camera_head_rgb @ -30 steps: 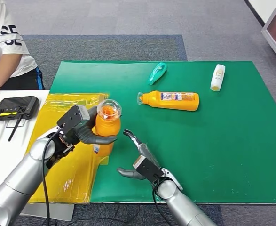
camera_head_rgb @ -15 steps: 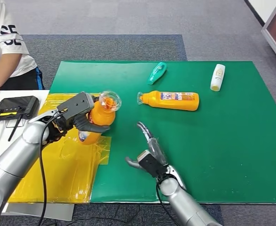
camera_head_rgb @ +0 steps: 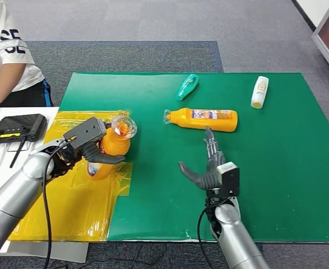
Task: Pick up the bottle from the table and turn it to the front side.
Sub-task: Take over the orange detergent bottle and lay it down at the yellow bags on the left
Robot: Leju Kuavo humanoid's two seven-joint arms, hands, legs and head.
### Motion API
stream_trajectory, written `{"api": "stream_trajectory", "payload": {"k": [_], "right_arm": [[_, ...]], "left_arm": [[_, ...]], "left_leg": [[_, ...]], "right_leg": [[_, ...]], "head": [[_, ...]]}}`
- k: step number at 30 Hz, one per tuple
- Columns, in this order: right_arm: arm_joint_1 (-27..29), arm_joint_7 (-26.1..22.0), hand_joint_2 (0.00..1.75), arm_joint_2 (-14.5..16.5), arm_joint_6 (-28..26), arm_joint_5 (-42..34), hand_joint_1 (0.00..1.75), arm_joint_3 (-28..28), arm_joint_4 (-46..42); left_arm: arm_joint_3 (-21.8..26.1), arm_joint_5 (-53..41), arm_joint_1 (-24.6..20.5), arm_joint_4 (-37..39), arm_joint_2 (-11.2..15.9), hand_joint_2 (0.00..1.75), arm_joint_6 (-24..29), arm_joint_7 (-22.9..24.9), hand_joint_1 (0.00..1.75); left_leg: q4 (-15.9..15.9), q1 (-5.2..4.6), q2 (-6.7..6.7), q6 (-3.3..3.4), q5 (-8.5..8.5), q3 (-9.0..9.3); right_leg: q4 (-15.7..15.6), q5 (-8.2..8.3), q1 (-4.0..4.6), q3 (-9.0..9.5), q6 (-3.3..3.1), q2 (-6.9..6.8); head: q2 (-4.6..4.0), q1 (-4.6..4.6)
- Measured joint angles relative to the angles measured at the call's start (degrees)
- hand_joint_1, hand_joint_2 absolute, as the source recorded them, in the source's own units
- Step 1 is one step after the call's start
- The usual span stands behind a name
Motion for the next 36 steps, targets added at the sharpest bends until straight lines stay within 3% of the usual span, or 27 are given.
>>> {"api": "stream_trajectory", "payload": {"k": [10,20,24,36], "right_arm": [[3.86,-0.48,1.75,-0.88,5.17,-1.52,0.0,-6.65,-9.72],[3.87,-0.5,1.75,-0.88,5.45,1.98,0.0,-6.41,-10.07],[3.83,-0.48,1.75,-0.88,5.38,2.41,0.0,-5.8,-10.07],[3.32,0.29,1.75,-0.88,4.34,3.51,0.0,-3.44,-10.05]], "left_arm": [[-0.05,-2.97,-0.3,0.05,2.06,1.75,-1.86,0.15,1.75],[-8.11,-8.52,-12.51,1.67,6.1,1.75,-11.06,3.14,1.75],[-11.16,-7.37,-15.42,1.81,7.56,1.75,-12.17,3.3,1.75],[-14.57,-0.09,-14.41,1.81,10.0,1.75,-8.8,2.13,1.75]], "left_leg": [[0.0,0.0,0.05,-0.01,0.03,-0.08],[0.0,0.01,0.05,-0.01,0.22,-0.27],[0.01,0.01,0.06,-0.01,0.22,-0.27],[0.01,0.01,0.05,-0.01,0.23,-0.3]], "right_leg": [[0.0,0.06,0.01,-0.13,-0.06,0.04],[0.0,0.24,0.02,-0.26,0.0,0.04],[0.0,0.25,0.02,-0.27,0.0,0.04],[0.0,0.25,0.01,-0.27,0.0,0.04]], "head": [[0.0,-0.01],[0.01,0.01],[0.0,0.0],[0.0,0.0]]}}
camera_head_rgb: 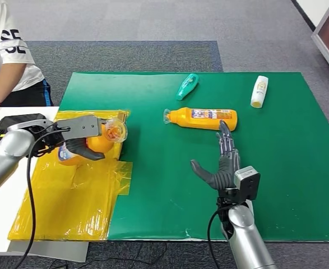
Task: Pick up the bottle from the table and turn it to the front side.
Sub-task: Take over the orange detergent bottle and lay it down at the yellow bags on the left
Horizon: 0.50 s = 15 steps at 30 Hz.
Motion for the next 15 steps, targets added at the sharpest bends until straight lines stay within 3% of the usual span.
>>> {"api": "stream_trajectory", "payload": {"k": [6,15], "right_arm": [[-0.42,0.09,1.75,0.0,-0.56,0.21,0.0,1.29,0.01],[-0.65,0.26,1.75,0.0,-0.99,0.57,0.0,2.57,0.01]], "left_arm": [[0.93,-0.07,4.32,0.08,-0.87,1.75,3.96,-1.02,1.75],[2.88,-1.59,8.23,0.73,-2.69,1.75,4.66,-1.51,1.75]], "left_leg": [[0.0,0.0,0.0,0.0,0.0,0.0],[0.0,0.0,0.0,0.0,0.0,-0.01]], "right_leg": [[0.0,0.0,0.0,-0.02,0.0,0.0],[-0.01,0.0,0.0,-0.03,0.0,0.0]], "head": [[0.0,-0.01],[0.0,0.0]]}}
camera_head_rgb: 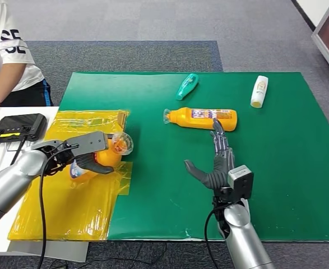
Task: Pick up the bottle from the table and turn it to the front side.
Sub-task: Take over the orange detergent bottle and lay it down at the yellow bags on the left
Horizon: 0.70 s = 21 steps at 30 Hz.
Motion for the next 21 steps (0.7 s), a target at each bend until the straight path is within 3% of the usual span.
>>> {"api": "stream_trajectory", "payload": {"k": [21], "right_arm": [[-0.06,0.14,1.75,0.0,-0.28,0.27,0.0,1.02,-0.02]], "left_arm": [[-1.54,-7.39,-1.41,6.08,-1.78,1.75,-1.56,2.27,1.75]], "left_leg": [[0.0,0.0,0.0,-0.06,0.06,0.02]], "right_leg": [[0.01,0.06,0.0,0.01,-0.08,0.0]], "head": [[0.0,-0.01]]}}
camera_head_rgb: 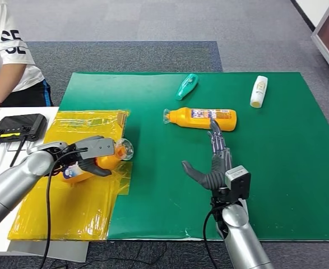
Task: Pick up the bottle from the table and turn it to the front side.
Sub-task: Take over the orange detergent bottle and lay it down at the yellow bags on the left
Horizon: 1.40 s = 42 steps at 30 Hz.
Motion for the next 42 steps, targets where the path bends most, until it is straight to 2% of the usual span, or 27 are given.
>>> {"api": "stream_trajectory", "payload": {"k": [24,42], "right_arm": [[-0.05,0.56,1.75,0.01,-0.03,1.01,0.0,0.84,-0.16],[0.09,0.61,1.75,0.07,-0.04,1.43,0.0,0.89,-0.17]], "left_arm": [[-1.84,-9.25,-0.39,1.7,-0.47,1.75,3.17,-0.8,1.75],[-2.61,-12.42,-0.35,1.64,-3.41,1.75,5.49,-1.05,1.75]], "left_leg": [[0.0,0.01,0.0,-0.01,0.22,-0.01],[0.0,0.0,0.0,0.0,0.22,-0.11]], "right_leg": [[-0.01,0.21,0.01,-0.02,-0.02,0.0],[-0.02,0.21,0.01,-0.1,-0.02,0.0]], "head": [[0.0,0.0],[0.0,0.01]]}}
